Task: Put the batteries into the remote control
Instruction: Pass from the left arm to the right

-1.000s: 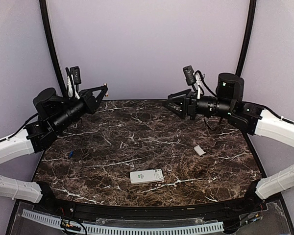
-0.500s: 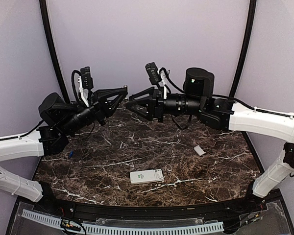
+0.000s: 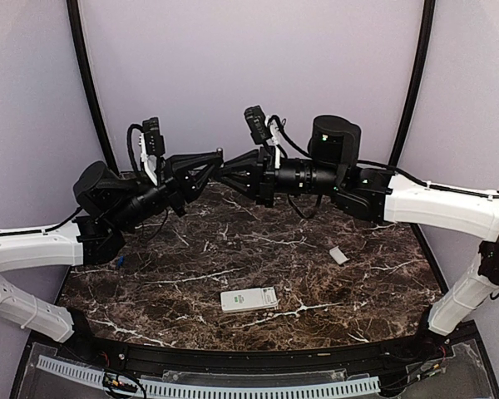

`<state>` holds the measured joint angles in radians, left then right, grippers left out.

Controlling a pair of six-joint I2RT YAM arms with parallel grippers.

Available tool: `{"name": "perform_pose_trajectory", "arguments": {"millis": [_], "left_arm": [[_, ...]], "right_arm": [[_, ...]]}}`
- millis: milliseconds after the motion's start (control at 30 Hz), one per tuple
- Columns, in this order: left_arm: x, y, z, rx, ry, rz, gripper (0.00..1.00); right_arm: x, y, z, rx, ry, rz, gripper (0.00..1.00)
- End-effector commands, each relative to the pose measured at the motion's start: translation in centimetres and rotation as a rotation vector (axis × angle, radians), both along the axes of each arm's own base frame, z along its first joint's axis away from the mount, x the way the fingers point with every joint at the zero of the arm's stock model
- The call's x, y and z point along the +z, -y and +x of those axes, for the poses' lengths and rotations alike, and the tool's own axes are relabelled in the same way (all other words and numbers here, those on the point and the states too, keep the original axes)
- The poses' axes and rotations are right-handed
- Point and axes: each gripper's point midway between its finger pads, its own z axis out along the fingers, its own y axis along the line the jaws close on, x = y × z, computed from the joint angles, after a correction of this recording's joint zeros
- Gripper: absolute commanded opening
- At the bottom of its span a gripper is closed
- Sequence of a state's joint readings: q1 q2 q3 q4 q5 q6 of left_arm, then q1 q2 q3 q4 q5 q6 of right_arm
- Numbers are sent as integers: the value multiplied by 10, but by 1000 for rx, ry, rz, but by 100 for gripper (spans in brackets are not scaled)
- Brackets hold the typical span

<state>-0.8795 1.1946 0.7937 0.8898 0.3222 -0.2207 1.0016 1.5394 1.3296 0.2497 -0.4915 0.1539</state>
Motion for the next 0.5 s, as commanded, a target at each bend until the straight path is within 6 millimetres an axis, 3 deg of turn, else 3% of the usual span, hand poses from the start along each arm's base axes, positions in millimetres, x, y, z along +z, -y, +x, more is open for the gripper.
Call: {"name": "perform_pose_trajectory", "arguments": {"millis": [0,167,300,467], "left_arm": [[-19,9,-3,-41,-31,27,0],[-29,13,0,-44,-56,36,0],[-37,15,3,-41,-75,49,0],[-47,16,6,-39,-98,60,0]], "right_arm": [[20,2,-2,-10,52,68,14],[18,5,0,-31,56,64,10],[17,6,2,-39,62,60,0],[12,10,4,-62,57,50,0]]}}
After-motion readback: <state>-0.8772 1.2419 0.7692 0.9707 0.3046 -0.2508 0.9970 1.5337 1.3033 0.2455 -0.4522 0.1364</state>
